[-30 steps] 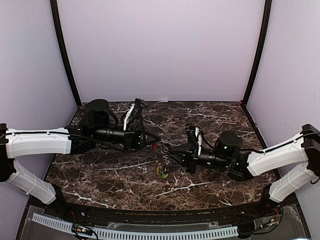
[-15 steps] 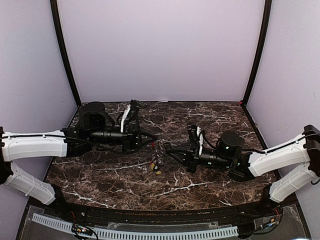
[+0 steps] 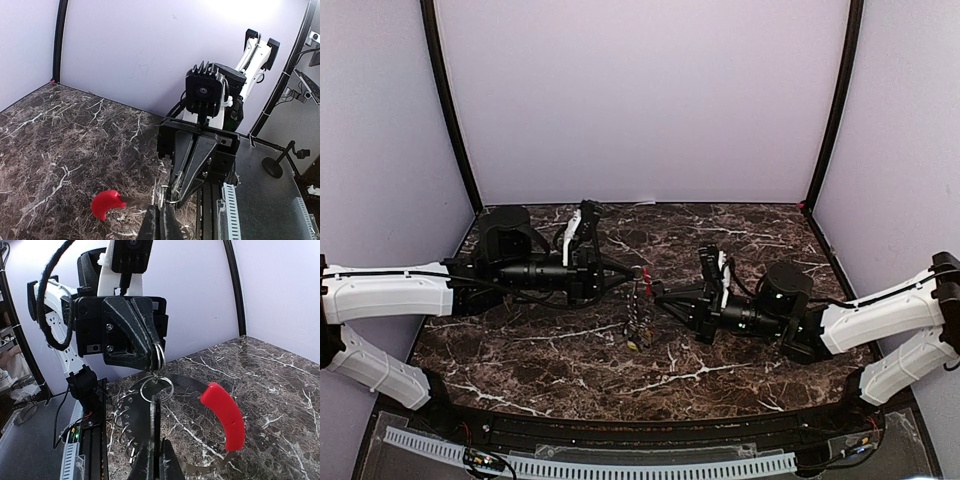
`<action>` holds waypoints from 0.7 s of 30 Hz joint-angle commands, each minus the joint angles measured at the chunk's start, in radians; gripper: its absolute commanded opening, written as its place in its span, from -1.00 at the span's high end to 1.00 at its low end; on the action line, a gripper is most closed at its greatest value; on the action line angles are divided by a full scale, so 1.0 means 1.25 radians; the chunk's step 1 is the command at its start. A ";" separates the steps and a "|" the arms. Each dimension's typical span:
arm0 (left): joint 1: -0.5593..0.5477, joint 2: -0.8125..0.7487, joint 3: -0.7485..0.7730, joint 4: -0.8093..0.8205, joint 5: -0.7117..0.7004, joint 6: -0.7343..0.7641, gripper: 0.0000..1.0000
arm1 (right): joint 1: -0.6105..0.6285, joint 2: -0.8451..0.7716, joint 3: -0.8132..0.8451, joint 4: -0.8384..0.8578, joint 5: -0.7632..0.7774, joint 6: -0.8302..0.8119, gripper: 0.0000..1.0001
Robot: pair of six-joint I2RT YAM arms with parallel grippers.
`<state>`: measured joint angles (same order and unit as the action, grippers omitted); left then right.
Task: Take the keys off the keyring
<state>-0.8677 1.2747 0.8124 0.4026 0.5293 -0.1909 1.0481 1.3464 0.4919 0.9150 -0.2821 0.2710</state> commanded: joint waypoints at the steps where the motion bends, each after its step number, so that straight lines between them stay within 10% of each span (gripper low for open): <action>1: 0.019 -0.049 -0.003 0.041 -0.079 0.015 1.00 | 0.010 -0.031 -0.027 -0.010 0.003 0.004 1.00; 21: 0.019 -0.024 0.007 0.027 -0.064 0.026 1.00 | 0.010 -0.082 -0.027 0.015 0.028 0.016 1.00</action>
<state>-0.8688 1.2747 0.8124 0.4030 0.5114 -0.1783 1.0492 1.2678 0.4767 0.8742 -0.2382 0.2741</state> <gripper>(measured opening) 0.010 0.027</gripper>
